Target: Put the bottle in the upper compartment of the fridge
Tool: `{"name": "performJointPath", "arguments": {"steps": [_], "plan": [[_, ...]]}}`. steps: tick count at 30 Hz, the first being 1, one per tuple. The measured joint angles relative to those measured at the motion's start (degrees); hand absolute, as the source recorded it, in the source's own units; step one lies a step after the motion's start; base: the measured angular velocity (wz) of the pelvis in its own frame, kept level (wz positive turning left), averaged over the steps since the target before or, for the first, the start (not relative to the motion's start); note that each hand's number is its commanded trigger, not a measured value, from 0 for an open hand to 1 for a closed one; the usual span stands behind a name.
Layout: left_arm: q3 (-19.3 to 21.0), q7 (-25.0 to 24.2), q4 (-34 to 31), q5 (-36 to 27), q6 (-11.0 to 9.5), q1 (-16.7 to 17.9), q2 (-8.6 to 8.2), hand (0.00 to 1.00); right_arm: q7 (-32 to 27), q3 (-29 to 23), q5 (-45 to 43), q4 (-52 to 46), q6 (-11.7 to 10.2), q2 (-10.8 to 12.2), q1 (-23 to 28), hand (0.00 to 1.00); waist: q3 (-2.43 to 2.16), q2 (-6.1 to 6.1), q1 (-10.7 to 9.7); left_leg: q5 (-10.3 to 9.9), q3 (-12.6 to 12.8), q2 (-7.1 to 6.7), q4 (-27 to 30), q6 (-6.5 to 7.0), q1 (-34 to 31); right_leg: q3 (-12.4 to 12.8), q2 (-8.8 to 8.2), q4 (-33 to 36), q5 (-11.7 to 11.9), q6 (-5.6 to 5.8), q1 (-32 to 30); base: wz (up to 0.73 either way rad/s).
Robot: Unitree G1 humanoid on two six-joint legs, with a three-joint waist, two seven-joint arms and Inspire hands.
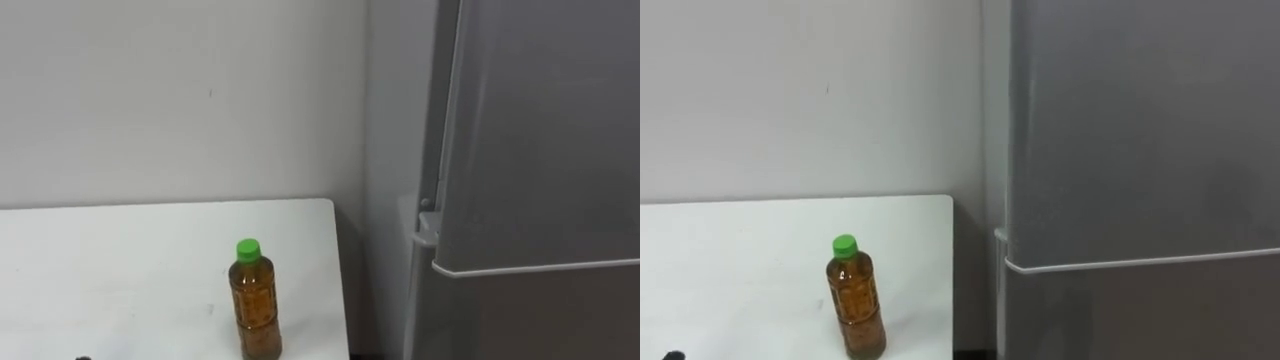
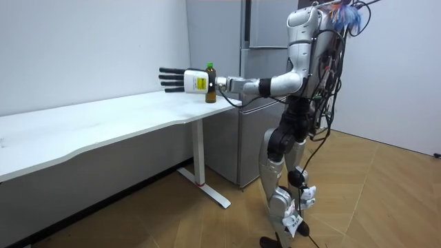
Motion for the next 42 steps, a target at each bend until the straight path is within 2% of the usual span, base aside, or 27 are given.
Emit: {"name": "performJointPath", "arguments": {"steps": [3, 4, 5, 6, 9, 11, 13, 17, 20, 22, 25, 28, 31, 36, 38, 42], "plan": [[-0.04, -0.58, -4.26, -0.2, 0.0, -0.27, 0.06, 0.0, -0.1, 0.09, 0.01, -0.11, 0.2, 0.02, 0.01, 0.0, -0.05, -0.17, -0.41, 0.0, -0.23, -0.04, 0.02, 0.0, -0.08, -0.32, -0.04, -0.02, 0.0, 0.0, 0.34, 0.07], [-0.04, -1.0, -4.98, -0.21, 0.0, -0.52, 0.06, 0.0, -0.15, 0.13, -0.01, -0.11, 0.25, 0.03, -0.14, 0.0, 0.1, -0.41, -0.79, 0.0, -0.25, -0.05, 0.02, 0.0, -0.03, -0.39, -0.05, -0.02, -0.01, 0.0, 0.53, 0.07], [-0.04, -1.17, -5.39, -0.2, 0.0, -0.58, 0.06, 0.0, -0.15, 0.21, 0.03, -0.11, 0.26, 0.04, -0.26, 0.0, 0.06, -0.23, -1.07, 0.01, -0.25, -0.05, 0.04, -0.01, 0.07, -0.39, -0.04, -0.03, -0.01, 0.0, 0.63, 0.04], [-0.26, -1.42, -6.04, -0.2, 0.01, -0.93, 0.05, 0.0, -0.21, 0.51, 0.12, -0.1, 0.26, 0.06, -0.4, 0.0, 0.45, -0.62, -1.47, 0.01, -0.27, -0.04, 0.04, -0.01, 0.47, -0.42, -0.04, -0.1, -0.02, -0.01, 0.85, 0.0], [-0.58, -2.86, -9.18, -0.57, 0.29, -2.27, 0.03, 0.0, -0.09, 0.51, 0.08, -0.27, 0.3, 0.28, -0.65, 0.0, 0.41, -0.53, -2.16, 0.01, -0.26, -0.04, 0.07, -0.01, 0.46, -0.45, -0.04, -0.13, -0.09, -0.03, 0.84, 0.0], [-1.22, -4.1, -11.7, -0.57, 0.29, -3.19, 0.18, 0.0, -0.02, 0.51, -0.01, 0.03, 0.35, 0.27, -1.41, 0.0, 0.57, -0.76, -2.67, 0.01, -0.27, -0.06, 0.07, -0.01, 0.38, -0.48, -0.07, -0.14, -0.09, -0.03, 0.79, 0.0], [-2.51, -6.67, -13.03, -1.28, 0.3, -5.13, 0.38, 0.0, 0.1, 0.56, -0.21, 0.32, 0.52, 0.28, -2.06, 0.0, 0.59, -0.84, -3.18, 0.01, -0.27, -0.09, 0.07, 0.0, 0.18, -0.46, -0.1, -0.08, -0.08, -0.02, 0.74, 0.0], [-5.53, -11.25, -17.09, -5.13, 0.62, -6.24, 0.51, 0.0, 0.52, 0.58, -0.16, 0.34, 0.59, 0.27, -2.57, 0.0, 0.54, -0.82, -4.27, 0.01, -0.34, -0.09, 0.1, 0.0, 0.28, -0.2, -0.06, -0.06, -0.08, -0.02, 0.68, 0.0], [-8.07, -14.91, -18.42, -5.52, 1.34, -8.25, 0.49, 0.0, 0.61, 0.52, -0.29, 1.13, 0.65, 0.19, -2.84, 0.0, 0.44, -0.55, -4.98, 0.02, -0.26, -0.09, 0.12, 0.0, 0.25, 0.09, -0.03, 0.08, -0.08, -0.02, 0.42, -0.05], [-9.48, -17.76, -18.9, -5.43, 2.56, -9.41, 0.48, 0.0, 0.83, 0.49, -0.38, 1.41, 0.66, 0.19, -3.01, 0.0, 0.3, -0.32, -5.92, 0.02, -0.22, -0.04, 0.14, 0.0, 0.15, 0.04, 0.01, 0.11, -0.08, -0.03, 0.29, 0.0], [-10.32, -21.69, -20.21, -5.4, 4.33, -11.98, 0.48, 0.0, 1.5, 0.34, -0.54, 1.58, 0.78, 0.28, -3.88, 0.0, 0.25, -0.27, -7.45, 0.02, -0.18, -0.05, 0.47, 0.0, -0.53, -0.03, -0.07, 0.07, -0.08, -0.04, -0.18, 0.0], [-10.66, -25.3, -20.47, -5.4, 5.01, -15.19, 0.48, 0.0, 1.77, 0.34, -1.66, 2.15, 0.83, 0.26, -4.69, 0.0, 0.22, -0.21, -8.08, 0.02, -0.08, -0.06, 0.65, 0.0, -0.43, 0.2, -0.08, 0.04, -0.08, -0.04, -0.12, -0.03], [-12.05, -27.7, -20.48, -6.8, 5.22, -17.06, 0.45, 0.0, 1.74, 0.07, -2.07, 2.41, 1.23, 0.23, -4.86, 0.0, 0.12, -0.06, -9.07, 0.02, 0.22, -0.07, 0.65, 0.0, -0.36, 0.42, -0.09, 0.05, -0.07, -0.04, -0.09, -0.01], [-16.02, -30.32, -21.95, -11.88, 7.74, -17.47, 0.26, 0.0, 1.59, 0.17, -1.74, 2.39, 1.58, 0.16, -5.08, 0.0, 0.0, 0.26, -9.57, 0.02, 0.27, -0.06, 0.66, 0.0, -0.4, 0.94, 0.02, -0.02, -0.07, -0.04, -0.19, -0.01], [-17.14, -30.96, -23.05, -12.38, 7.82, -17.83, 0.26, 0.0, 1.65, 0.56, -1.82, 2.71, 1.6, 0.16, -5.7, 0.0, 0.01, 0.26, -10.19, 0.02, 0.27, -0.05, 0.69, 0.0, -0.42, 0.94, 0.03, -0.02, -0.07, -0.04, -0.19, 0.0], [-19.22, -32.75, -23.21, -12.86, 8.31, -21.0, 0.24, 0.0, 1.67, 0.68, -1.93, 4.45, 1.62, 0.12, -7.22, 0.0, 0.12, 0.16, -11.13, 0.02, 0.27, -0.05, 0.77, 0.0, -0.39, 1.09, 0.04, -0.02, -0.07, -0.04, -0.16, -0.01]]}}
